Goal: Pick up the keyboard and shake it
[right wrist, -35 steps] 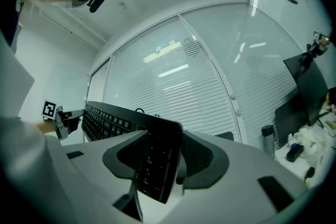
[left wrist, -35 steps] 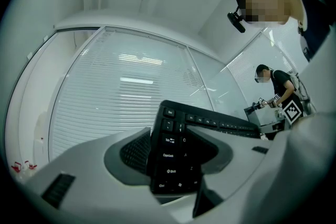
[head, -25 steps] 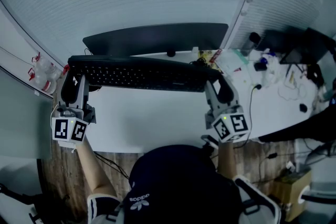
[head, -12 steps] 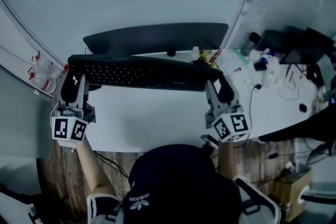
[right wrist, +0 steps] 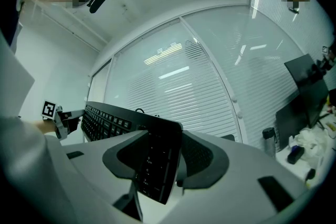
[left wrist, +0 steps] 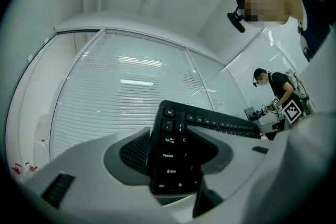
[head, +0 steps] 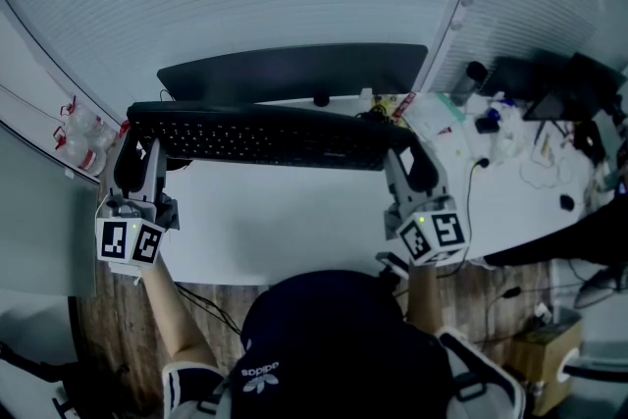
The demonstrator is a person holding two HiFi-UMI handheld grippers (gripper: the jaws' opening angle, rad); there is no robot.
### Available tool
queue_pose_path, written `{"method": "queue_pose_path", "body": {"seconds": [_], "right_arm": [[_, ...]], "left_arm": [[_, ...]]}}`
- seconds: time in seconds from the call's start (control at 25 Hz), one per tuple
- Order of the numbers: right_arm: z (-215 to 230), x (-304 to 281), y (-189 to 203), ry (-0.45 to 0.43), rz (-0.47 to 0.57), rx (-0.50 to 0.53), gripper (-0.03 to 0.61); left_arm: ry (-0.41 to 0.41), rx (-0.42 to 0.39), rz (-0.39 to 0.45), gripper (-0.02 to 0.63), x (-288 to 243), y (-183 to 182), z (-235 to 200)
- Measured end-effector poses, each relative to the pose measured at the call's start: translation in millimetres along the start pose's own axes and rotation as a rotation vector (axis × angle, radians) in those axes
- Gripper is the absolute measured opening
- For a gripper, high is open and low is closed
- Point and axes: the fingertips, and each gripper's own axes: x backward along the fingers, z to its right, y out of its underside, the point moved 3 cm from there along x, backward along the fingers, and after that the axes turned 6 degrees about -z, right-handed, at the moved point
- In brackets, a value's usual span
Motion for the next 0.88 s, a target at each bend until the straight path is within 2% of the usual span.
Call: {"method": "queue_pose_path", "body": {"seconds": [0.88], "right_arm": [[-0.7,3.2,0.4,0.02,-0.007,0.0,0.192]], "left_arm": [[0.014,0.001,-0.001,0.206,-1.6,-2.1,0.9]]}}
